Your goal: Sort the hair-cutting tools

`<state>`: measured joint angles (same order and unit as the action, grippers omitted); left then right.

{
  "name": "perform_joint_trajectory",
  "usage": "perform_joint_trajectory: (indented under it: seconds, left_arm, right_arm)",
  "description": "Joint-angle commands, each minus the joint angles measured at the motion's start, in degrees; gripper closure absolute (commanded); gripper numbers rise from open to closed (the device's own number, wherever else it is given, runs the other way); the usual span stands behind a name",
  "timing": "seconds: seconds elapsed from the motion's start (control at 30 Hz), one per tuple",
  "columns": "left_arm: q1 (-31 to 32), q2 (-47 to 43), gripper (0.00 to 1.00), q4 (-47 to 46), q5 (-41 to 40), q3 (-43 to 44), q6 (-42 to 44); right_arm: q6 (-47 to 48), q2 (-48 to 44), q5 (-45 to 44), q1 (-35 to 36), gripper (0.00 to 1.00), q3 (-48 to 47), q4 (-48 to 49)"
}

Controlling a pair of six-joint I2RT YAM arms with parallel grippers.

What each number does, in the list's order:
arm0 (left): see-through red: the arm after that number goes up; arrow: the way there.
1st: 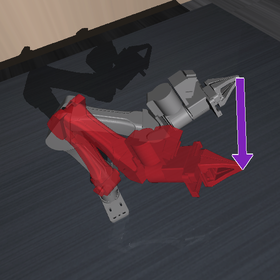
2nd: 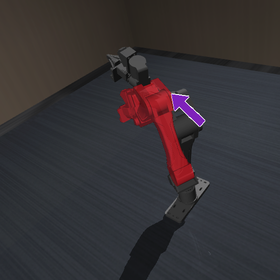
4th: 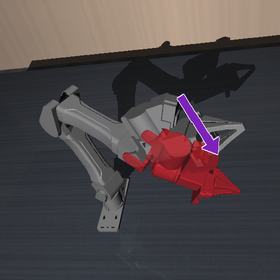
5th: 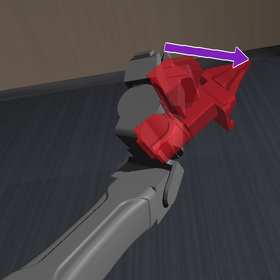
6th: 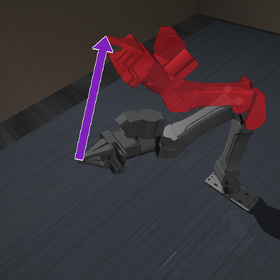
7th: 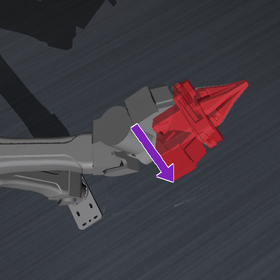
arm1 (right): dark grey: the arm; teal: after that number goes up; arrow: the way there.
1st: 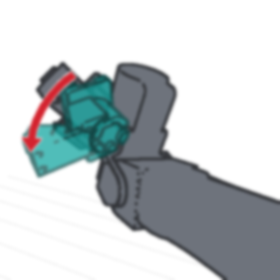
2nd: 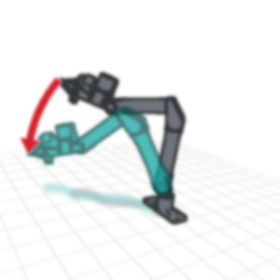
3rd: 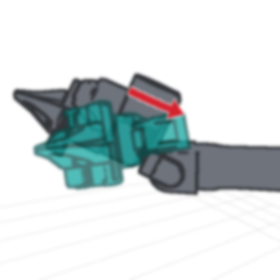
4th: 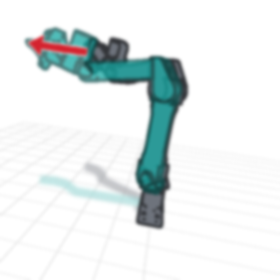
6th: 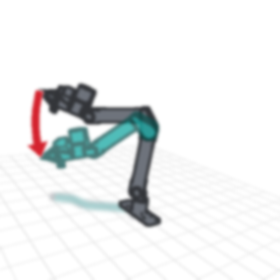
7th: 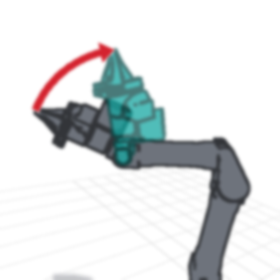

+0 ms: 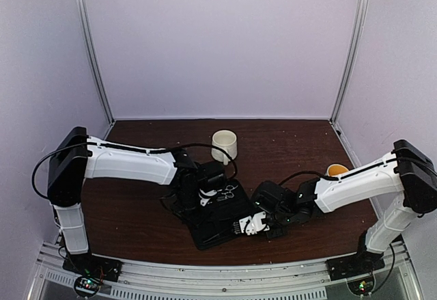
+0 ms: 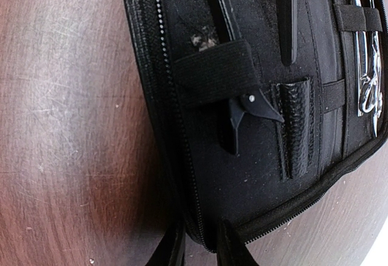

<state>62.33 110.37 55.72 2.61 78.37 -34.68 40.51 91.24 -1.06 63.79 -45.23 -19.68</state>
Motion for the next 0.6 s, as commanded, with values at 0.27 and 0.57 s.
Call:
perform_joint_trajectory:
  seconds: [0.27,0.57]
  left_arm:
    - [0.05,4.09,1.0,-2.01,-0.44,6.62,3.36]
    - [-0.95,8.15,1.0,-5.91,3.06,7.4,7.12]
  right_arm:
    - [-0.94,1.06,2.43,0.55,0.8,0.83,-6.34]
    - [-1.05,1.18,2.37,0.55,0.8,0.4,-6.11]
